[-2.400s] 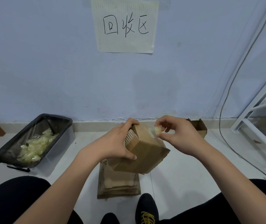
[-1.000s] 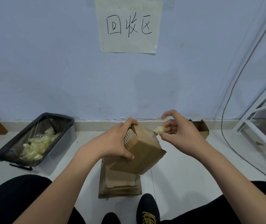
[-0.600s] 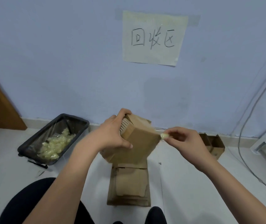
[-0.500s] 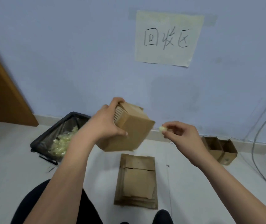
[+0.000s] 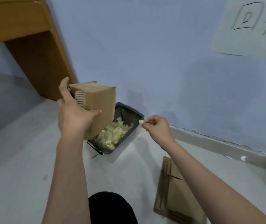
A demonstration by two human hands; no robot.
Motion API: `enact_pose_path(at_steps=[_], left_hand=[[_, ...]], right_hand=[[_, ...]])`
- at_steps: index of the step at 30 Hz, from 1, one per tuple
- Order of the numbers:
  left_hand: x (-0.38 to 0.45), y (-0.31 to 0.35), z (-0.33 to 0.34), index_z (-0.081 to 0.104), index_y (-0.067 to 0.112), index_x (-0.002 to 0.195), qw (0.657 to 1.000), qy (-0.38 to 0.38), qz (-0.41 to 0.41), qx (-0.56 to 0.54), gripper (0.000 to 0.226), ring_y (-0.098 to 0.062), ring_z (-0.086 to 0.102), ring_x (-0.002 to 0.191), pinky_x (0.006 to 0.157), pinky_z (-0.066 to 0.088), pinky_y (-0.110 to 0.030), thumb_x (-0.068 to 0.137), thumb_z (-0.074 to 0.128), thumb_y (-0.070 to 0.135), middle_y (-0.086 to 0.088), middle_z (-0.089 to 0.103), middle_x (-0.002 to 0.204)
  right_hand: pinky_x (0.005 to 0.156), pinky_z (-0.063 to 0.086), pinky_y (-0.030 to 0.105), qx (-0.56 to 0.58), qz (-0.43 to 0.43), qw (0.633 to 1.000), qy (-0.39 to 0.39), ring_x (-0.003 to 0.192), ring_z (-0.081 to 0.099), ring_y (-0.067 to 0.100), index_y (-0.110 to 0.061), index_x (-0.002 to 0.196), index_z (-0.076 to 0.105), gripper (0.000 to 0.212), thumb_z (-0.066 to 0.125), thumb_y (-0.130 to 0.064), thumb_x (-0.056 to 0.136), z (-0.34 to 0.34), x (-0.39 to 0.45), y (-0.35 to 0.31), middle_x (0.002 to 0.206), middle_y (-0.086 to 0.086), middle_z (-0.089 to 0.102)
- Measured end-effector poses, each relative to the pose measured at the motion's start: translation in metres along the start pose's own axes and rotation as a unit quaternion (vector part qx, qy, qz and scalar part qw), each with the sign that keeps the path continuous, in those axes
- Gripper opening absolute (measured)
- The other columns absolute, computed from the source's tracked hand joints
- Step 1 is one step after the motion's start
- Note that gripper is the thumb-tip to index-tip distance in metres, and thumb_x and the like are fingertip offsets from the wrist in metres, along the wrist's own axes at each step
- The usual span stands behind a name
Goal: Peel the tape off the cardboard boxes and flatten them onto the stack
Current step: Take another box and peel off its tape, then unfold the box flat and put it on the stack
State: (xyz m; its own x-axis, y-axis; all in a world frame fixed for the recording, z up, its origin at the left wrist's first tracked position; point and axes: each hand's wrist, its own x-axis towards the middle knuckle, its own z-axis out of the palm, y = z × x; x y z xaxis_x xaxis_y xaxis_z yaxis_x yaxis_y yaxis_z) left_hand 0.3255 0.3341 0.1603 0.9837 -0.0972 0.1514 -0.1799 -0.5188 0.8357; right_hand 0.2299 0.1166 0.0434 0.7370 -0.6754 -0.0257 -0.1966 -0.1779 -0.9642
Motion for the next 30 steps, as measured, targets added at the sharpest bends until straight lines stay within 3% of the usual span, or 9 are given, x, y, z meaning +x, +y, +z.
enact_pose_path(at_steps=[7,9,14,16,19,23,26,28,30], left_hand=[[0.016,-0.028,0.007,0.016,0.044,0.151,0.995,0.078,-0.055,-0.027,0.111,-0.036,0.049,0.124,0.100,0.045,-0.057,0.072,0.091,0.021,-0.010,0.040,0.145],[0.017,-0.031,0.010,0.018,0.044,0.150,0.995,0.070,-0.056,-0.037,0.110,-0.030,0.050,0.114,0.096,0.045,-0.054,0.071,0.091,0.019,-0.009,0.041,0.143],[0.019,-0.038,0.015,0.022,0.042,0.149,0.996,0.062,-0.051,-0.046,0.109,-0.020,0.044,0.105,0.093,0.047,-0.050,0.069,0.092,0.018,-0.004,0.044,0.139],[0.020,-0.041,0.017,0.022,0.042,0.149,0.996,0.056,-0.053,-0.050,0.110,-0.020,0.046,0.107,0.094,0.049,-0.051,0.068,0.093,0.018,-0.002,0.045,0.140],[0.022,-0.045,0.017,0.020,0.044,0.149,0.996,0.044,-0.060,-0.051,0.112,-0.020,0.047,0.107,0.096,0.050,-0.051,0.068,0.093,0.019,-0.001,0.045,0.141],[0.023,-0.048,0.019,0.019,0.045,0.149,0.996,0.034,-0.058,-0.060,0.112,-0.019,0.046,0.107,0.090,0.046,-0.043,0.069,0.092,0.020,0.001,0.044,0.141],[0.022,-0.049,0.019,0.018,0.045,0.149,0.997,0.028,-0.052,-0.055,0.112,-0.019,0.046,0.106,0.091,0.046,-0.044,0.069,0.092,0.021,0.000,0.045,0.140],[0.022,-0.052,0.019,0.018,0.045,0.150,0.997,0.024,-0.051,-0.055,0.113,-0.018,0.045,0.106,0.091,0.045,-0.043,0.068,0.092,0.021,0.001,0.044,0.140],[0.023,-0.054,0.018,0.018,0.045,0.150,0.997,0.023,-0.051,-0.062,0.113,-0.017,0.044,0.105,0.088,0.043,-0.040,0.068,0.093,0.020,0.001,0.044,0.140]], right_hand=[[0.051,0.041,0.007,-0.069,0.041,0.996,-0.036,0.070,0.059,0.011,-0.008,0.085,0.068,0.001,0.069,-0.007,0.085,0.090,0.056,0.055,0.078,0.001,0.065],[0.050,0.041,0.012,-0.094,0.041,0.994,-0.032,0.068,0.057,0.014,-0.010,0.084,0.067,0.003,0.067,-0.008,0.086,0.105,0.070,0.067,0.077,0.001,0.063],[0.076,0.051,0.027,-0.181,0.035,0.983,-0.014,0.093,0.062,0.019,-0.010,0.074,0.070,0.011,0.068,-0.005,0.084,0.129,0.103,0.106,0.107,0.005,0.059],[0.070,0.049,0.032,-0.254,0.035,0.966,-0.018,0.086,0.059,0.025,-0.009,0.067,0.064,0.018,0.063,-0.004,0.084,0.136,0.111,0.118,0.099,0.008,0.057],[0.069,0.035,0.031,-0.319,0.039,0.946,-0.034,0.076,0.044,0.027,-0.018,0.054,0.037,0.035,0.048,-0.002,0.084,0.148,0.117,0.125,0.080,0.007,0.039],[0.070,0.041,0.033,-0.326,0.047,0.941,-0.076,0.079,0.056,0.031,-0.016,0.055,0.043,0.036,0.046,-0.003,0.089,0.161,0.124,0.129,0.073,0.007,0.051],[0.069,0.053,0.037,-0.276,0.050,0.959,-0.039,0.080,0.064,0.032,-0.003,0.079,0.068,0.023,0.048,-0.001,0.088,0.160,0.128,0.132,0.081,0.011,0.065],[0.069,0.048,0.033,-0.257,0.051,0.965,-0.013,0.082,0.060,0.028,-0.003,0.103,0.063,0.020,0.048,0.001,0.090,0.159,0.128,0.130,0.089,0.008,0.062],[0.072,0.046,0.036,-0.297,0.039,0.954,-0.019,0.087,0.060,0.031,-0.003,0.092,0.058,0.014,0.045,0.002,0.090,0.161,0.126,0.128,0.088,0.009,0.059]])
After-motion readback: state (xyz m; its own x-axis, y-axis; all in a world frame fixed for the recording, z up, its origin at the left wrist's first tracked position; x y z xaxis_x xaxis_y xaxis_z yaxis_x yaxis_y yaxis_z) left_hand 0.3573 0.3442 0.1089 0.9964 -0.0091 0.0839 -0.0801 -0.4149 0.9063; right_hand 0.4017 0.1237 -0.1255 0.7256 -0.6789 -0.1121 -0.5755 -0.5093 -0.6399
